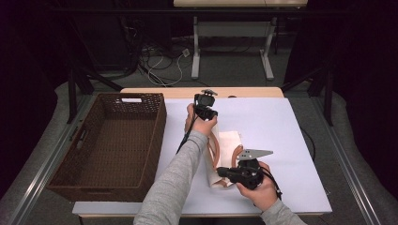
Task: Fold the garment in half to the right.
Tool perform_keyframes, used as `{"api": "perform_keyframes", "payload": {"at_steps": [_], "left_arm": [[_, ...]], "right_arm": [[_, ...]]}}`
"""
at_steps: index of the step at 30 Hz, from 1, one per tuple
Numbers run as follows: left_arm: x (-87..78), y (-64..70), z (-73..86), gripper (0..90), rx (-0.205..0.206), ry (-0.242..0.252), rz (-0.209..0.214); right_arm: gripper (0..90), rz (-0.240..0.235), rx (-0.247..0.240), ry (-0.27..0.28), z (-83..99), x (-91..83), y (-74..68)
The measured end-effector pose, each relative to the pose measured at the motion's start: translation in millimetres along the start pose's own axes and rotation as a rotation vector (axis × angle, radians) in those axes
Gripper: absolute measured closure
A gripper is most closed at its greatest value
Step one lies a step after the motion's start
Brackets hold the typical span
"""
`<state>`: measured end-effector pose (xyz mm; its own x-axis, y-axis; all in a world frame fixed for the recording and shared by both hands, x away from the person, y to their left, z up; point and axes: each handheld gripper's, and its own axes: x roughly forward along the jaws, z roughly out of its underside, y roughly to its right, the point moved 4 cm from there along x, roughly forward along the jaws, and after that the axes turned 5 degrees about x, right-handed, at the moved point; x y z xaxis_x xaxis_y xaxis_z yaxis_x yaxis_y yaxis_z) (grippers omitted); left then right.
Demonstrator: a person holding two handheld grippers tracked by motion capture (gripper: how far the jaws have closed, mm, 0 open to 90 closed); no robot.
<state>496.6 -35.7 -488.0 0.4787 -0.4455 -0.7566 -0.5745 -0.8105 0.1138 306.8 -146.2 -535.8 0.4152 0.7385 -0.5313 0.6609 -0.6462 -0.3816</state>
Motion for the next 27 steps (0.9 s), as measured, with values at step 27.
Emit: {"api": "perform_keyframes", "payload": {"at_steps": [27], "left_arm": [[47.5, 18.6, 7.9, 88.2, 0.036, -0.041, 0.063]], "right_arm": [[88.1, 0.040, 0.067, -0.035, 17.9, -13.5, 20.9]]}}
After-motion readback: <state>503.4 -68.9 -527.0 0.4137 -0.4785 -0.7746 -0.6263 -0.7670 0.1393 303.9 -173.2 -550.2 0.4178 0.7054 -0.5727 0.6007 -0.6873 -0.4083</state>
